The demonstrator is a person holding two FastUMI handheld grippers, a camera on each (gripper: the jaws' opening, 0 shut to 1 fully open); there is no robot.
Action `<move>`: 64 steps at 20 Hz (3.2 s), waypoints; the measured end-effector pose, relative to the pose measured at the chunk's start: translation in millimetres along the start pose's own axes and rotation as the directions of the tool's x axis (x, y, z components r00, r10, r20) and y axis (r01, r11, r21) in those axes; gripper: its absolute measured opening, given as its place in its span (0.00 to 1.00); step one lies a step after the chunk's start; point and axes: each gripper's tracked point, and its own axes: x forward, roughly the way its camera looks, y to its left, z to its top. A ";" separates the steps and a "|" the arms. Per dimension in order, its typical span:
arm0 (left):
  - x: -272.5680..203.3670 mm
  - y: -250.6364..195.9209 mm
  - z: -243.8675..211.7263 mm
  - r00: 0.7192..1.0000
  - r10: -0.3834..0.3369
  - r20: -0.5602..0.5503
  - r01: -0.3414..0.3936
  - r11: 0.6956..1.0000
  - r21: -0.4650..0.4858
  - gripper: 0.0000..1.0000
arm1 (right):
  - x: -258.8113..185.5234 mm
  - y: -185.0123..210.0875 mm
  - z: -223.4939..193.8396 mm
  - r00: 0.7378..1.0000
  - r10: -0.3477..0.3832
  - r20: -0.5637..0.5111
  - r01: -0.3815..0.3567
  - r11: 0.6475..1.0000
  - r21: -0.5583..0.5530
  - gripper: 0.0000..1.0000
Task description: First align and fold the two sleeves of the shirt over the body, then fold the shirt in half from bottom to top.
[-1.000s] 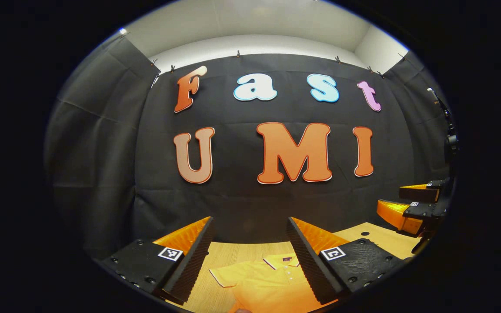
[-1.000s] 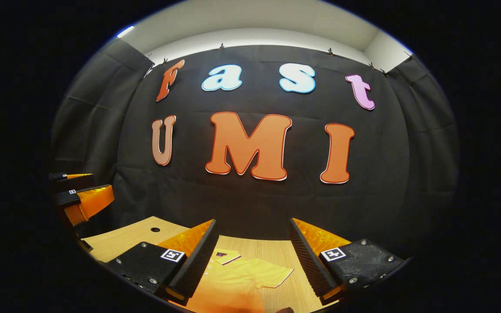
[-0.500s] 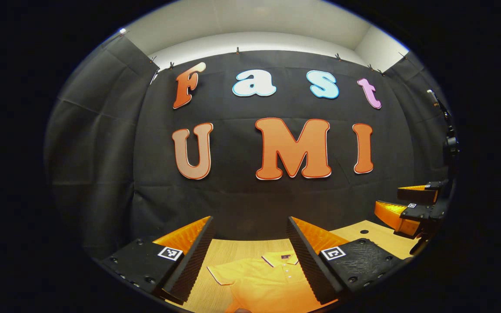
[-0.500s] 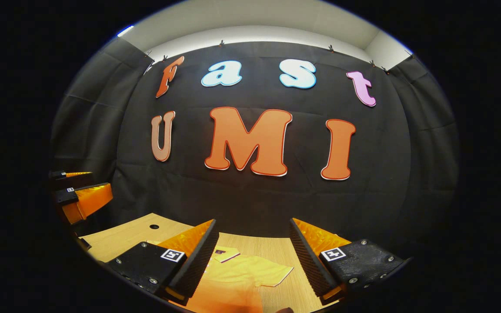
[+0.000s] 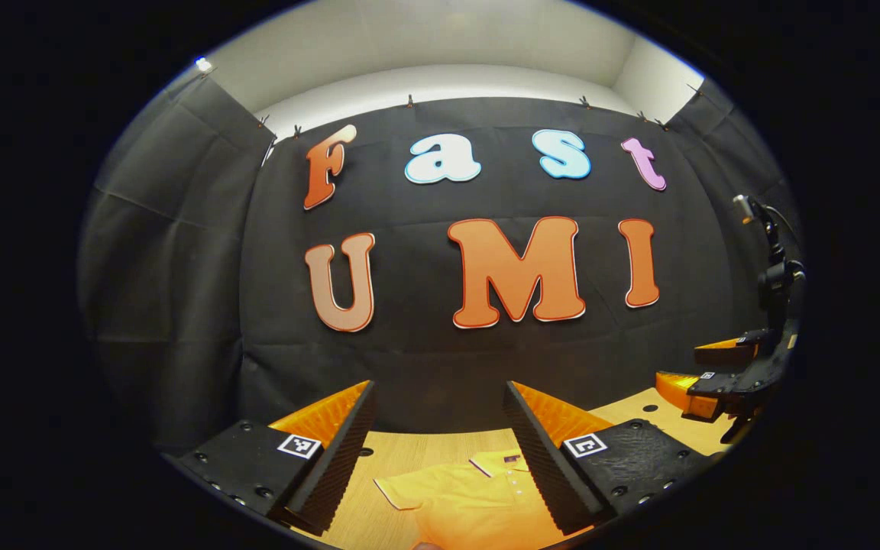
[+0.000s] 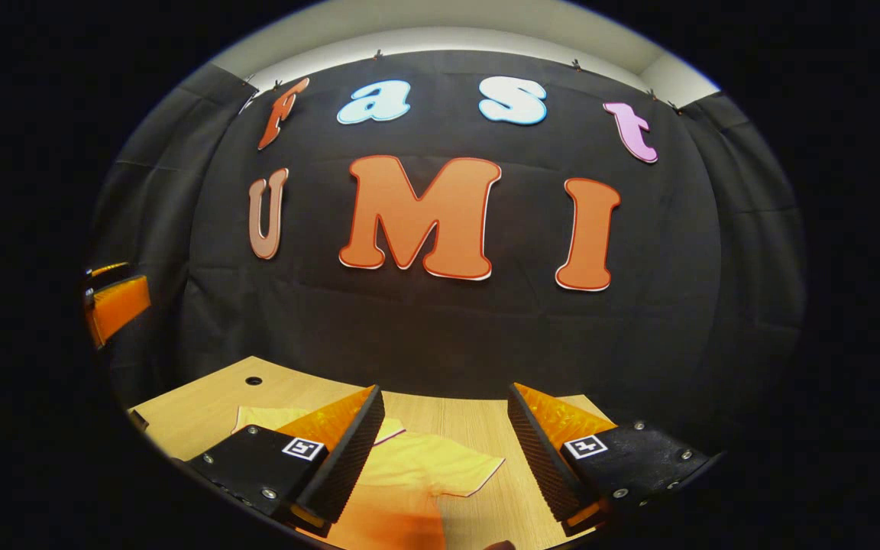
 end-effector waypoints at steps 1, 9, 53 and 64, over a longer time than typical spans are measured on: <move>-1.5 0.2 2.8 1.000 0.003 0.008 -0.003 1.000 0.008 0.99 | 6.8 -4.3 -4.5 1.000 -0.004 -0.013 0.004 1.000 -0.004 0.98; -5.2 6.5 5.4 0.996 0.091 0.014 -0.091 0.994 0.054 0.99 | 62.4 -19.2 -78.8 0.967 0.036 -0.252 -0.023 0.998 0.055 0.98; 2.8 40.1 -61.3 0.952 0.232 -0.198 -0.230 0.973 0.031 0.99 | 148.4 -33.5 -300.6 0.306 0.115 -0.945 0.184 0.967 0.178 0.09; -0.4 58.7 -71.3 0.941 0.260 -0.216 -0.263 0.965 0.016 0.99 | 168.6 57.5 -209.5 0.426 0.302 -0.853 0.021 0.939 0.343 0.04</move>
